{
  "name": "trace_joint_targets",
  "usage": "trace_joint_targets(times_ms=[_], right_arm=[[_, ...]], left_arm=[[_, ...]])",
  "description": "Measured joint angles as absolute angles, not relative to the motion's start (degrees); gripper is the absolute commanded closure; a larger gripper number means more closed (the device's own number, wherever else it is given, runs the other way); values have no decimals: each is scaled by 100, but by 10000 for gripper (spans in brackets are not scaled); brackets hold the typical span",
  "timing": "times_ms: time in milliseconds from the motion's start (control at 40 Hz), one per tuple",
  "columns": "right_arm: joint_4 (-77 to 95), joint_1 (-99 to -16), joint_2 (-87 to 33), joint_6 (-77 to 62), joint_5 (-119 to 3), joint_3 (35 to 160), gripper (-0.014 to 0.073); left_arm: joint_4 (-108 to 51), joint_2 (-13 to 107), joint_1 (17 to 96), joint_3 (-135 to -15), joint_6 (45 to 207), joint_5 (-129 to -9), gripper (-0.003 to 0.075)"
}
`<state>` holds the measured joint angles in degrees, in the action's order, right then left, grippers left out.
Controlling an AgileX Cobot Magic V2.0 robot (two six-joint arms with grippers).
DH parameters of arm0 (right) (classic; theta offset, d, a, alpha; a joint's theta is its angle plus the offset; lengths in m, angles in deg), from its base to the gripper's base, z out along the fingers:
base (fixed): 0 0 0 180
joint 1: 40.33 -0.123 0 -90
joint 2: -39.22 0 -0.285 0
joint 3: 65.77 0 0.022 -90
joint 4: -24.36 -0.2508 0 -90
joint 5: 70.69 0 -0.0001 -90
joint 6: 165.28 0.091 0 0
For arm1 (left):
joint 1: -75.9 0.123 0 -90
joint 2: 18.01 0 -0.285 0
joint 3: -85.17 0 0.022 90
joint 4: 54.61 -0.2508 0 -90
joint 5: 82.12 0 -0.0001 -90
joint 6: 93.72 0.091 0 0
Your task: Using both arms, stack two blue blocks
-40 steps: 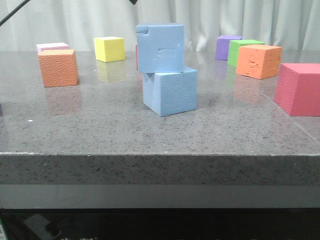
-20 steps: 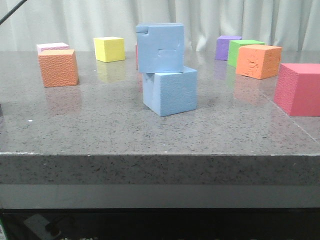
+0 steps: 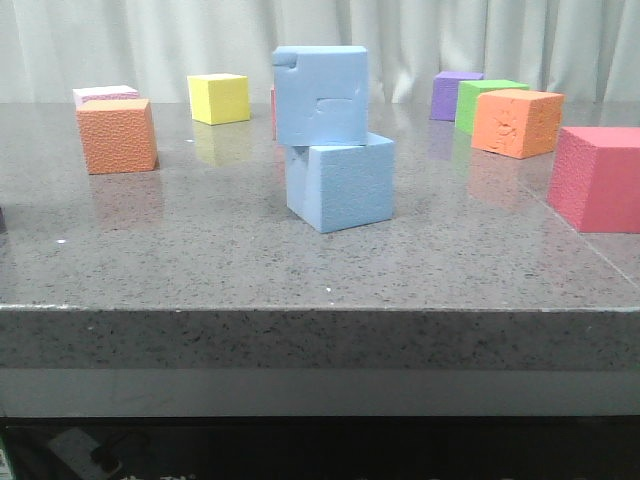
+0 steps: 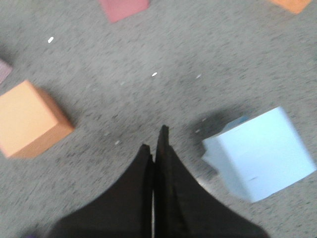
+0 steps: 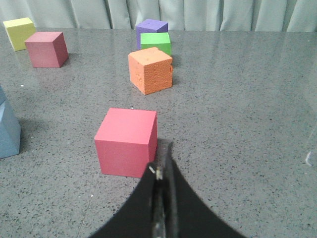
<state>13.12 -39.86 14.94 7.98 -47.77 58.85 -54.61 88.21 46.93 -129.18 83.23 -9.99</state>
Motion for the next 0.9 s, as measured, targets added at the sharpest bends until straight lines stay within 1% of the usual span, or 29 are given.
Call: trace_joint_targets(times_ms=[175,400,901], right_arm=[[1312,-3986,1494,798,-4777,5885,665],[1312,-3986,1494,798,-4777,5885,665],[1312,-3986,1494,798,-4777,5885,665]], left_arm=[[-5461,8395,5044,-12127,8323,-999,738],[-5461,7631,5242,-10919,8323,-1177,738],[-5461,5680,5269,-7994,8332,-3856,738]])
